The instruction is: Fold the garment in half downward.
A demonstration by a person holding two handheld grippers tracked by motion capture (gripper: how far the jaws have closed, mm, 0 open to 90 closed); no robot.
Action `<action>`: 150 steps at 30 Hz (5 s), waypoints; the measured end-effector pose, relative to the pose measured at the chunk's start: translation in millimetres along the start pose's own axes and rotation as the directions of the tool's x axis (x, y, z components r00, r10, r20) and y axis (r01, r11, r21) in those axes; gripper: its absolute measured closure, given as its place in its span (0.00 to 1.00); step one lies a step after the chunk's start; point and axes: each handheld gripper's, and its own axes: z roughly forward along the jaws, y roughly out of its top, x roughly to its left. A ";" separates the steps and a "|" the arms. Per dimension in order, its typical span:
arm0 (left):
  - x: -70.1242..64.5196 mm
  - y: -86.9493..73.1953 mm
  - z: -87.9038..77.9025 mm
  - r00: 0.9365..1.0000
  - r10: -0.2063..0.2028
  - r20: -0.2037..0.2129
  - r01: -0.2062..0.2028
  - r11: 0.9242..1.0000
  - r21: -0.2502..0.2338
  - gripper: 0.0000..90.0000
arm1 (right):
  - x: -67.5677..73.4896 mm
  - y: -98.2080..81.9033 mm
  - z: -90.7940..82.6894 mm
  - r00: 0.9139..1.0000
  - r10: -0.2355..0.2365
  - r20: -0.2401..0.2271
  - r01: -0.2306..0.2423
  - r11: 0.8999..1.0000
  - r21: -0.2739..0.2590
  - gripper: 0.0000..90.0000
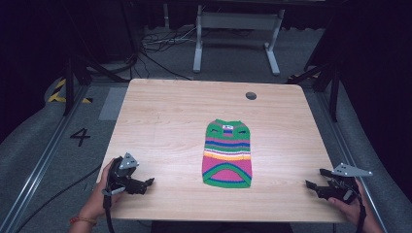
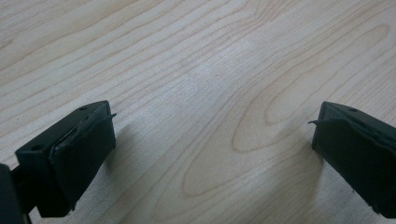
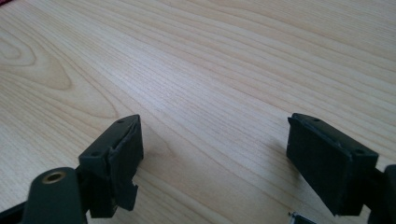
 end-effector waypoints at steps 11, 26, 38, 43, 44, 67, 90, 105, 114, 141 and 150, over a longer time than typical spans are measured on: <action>0.0 -0.4 -0.1 1.000 0.003 0.004 -0.003 1.000 -0.004 0.00 | 1.1 0.3 0.3 1.000 -0.006 0.001 0.006 1.000 0.007 0.19; 1.0 -0.3 -0.2 1.000 0.011 0.008 -0.011 1.000 -0.004 0.00 | 0.8 0.5 0.5 1.000 -0.007 0.000 0.007 1.000 0.007 0.18; 11.2 15.9 -4.5 0.999 0.037 -0.033 -0.035 0.999 0.039 0.20 | -4.0 12.3 3.8 1.000 -0.027 0.000 0.027 0.999 0.037 0.28; 11.4 31.9 -3.9 0.999 0.047 -0.016 -0.047 0.999 0.013 0.21 | -2.1 26.9 6.7 0.999 -0.028 -0.024 0.028 0.999 0.026 0.30; 11.5 35.3 -3.0 0.999 0.053 -0.009 -0.053 0.999 0.011 0.21 | -1.4 30.0 7.2 0.999 -0.033 -0.024 0.033 0.999 0.025 0.30; 18.9 113.8 41.3 0.992 0.115 0.058 -0.114 0.993 -0.026 0.25 | 13.0 124.4 59.5 0.988 -0.138 -0.069 0.135 0.990 -0.036 0.45; 4.5 202.7 118.9 0.985 0.100 0.139 -0.089 0.993 -0.079 0.46 | 46.1 198.6 159.4 0.974 -0.148 -0.172 0.148 0.989 -0.012 0.66; -7.0 235.8 164.0 0.983 0.030 0.179 -0.019 0.998 -0.064 0.56 | 45.2 217.6 192.9 0.986 -0.096 -0.133 0.099 0.995 0.013 0.69; -9.2 235.0 189.2 0.982 -0.025 0.185 0.031 0.999 -0.030 0.59 | 50.7 216.7 210.9 0.991 -0.061 -0.122 0.068 0.996 0.049 0.69; -34.0 238.0 159.6 0.983 0.099 0.157 -0.076 0.986 -0.149 0.93 | 69.2 226.5 189.6 0.977 -0.118 -0.177 0.112 0.993 -0.042 0.93; -50.1 225.6 131.0 0.967 0.229 0.112 -0.198 0.951 -0.236 0.93 | 77.5 225.0 160.1 0.953 -0.203 -0.226 0.178 0.976 -0.129 0.93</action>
